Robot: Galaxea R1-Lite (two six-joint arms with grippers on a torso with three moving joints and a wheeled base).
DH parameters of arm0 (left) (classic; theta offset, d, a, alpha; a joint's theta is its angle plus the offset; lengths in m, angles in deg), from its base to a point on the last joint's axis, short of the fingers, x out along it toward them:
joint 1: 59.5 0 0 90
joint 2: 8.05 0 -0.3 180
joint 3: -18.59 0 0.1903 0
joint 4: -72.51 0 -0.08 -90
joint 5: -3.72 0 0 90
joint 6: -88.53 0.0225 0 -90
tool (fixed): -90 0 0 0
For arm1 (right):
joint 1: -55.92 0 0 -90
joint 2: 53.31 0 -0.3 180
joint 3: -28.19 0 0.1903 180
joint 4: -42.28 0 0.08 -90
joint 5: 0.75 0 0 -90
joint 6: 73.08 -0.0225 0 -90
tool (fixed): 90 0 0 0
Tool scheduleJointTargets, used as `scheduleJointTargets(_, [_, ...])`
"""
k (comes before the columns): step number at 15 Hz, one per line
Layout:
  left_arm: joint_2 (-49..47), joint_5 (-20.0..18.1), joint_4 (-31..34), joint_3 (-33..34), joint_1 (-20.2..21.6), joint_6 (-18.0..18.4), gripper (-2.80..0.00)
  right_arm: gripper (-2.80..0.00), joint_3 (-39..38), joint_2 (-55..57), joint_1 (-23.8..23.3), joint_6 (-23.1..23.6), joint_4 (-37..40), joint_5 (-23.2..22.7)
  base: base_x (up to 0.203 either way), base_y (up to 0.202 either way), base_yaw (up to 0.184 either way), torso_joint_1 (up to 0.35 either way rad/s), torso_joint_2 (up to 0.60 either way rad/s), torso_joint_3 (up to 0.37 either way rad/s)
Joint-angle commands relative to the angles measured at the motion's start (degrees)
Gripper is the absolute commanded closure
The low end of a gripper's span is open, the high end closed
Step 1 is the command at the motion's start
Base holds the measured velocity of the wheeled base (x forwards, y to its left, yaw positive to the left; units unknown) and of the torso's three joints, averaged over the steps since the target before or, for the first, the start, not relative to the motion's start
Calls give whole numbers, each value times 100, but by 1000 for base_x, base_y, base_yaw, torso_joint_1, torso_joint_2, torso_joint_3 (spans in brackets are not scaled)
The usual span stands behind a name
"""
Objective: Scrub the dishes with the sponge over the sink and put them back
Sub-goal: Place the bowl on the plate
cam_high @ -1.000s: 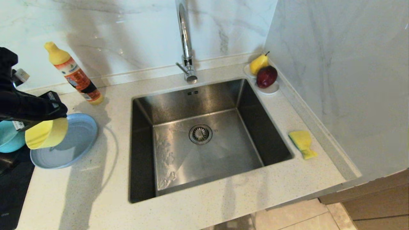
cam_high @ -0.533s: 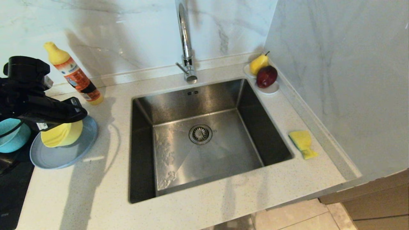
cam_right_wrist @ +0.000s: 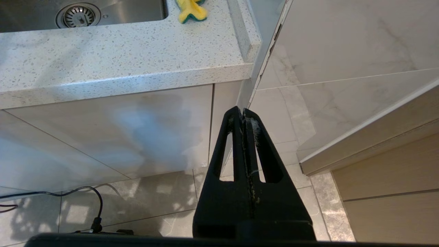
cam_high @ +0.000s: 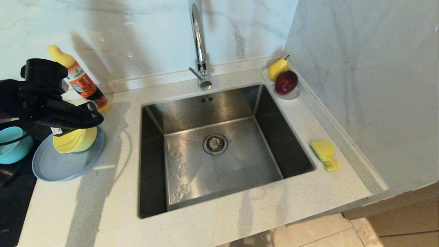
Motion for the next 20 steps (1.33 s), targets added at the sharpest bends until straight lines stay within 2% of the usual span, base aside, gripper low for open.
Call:
scheduleJointTargets(1, [-6, 13, 18, 45, 4, 8, 0, 0, 0, 4, 1, 2, 0, -3, 0, 0, 0, 0, 0, 0])
scheduleJointTargets(7, [32, 39, 215, 81, 70, 260, 0, 0, 0, 2, 1, 2, 0, -3, 0, 0, 0, 0, 0, 0])
scheduleJointTargets(11, [-4, 362, 257, 98, 62, 466, 0, 0, 0, 2, 1, 2, 0, -3, 0, 0, 0, 0, 0, 0])
scheduleJointTargets(18, [-77, 405, 207, 257, 62, 483, 0, 0, 0, 10, 1, 2, 0, -3, 0, 0, 0, 0, 0, 0])
scheduleJointTargets(19, [-73, 403, 207, 246, 62, 493, -280, 0, 0, 2, 1, 2, 0, -3, 0, 0, 0, 0, 0, 0])
scheduleJointTargets(20, [-45, 389, 221, 179, 62, 469, -280, 0, 0, 2, 1, 2, 0, -3, 0, 0, 0, 0, 0, 0])
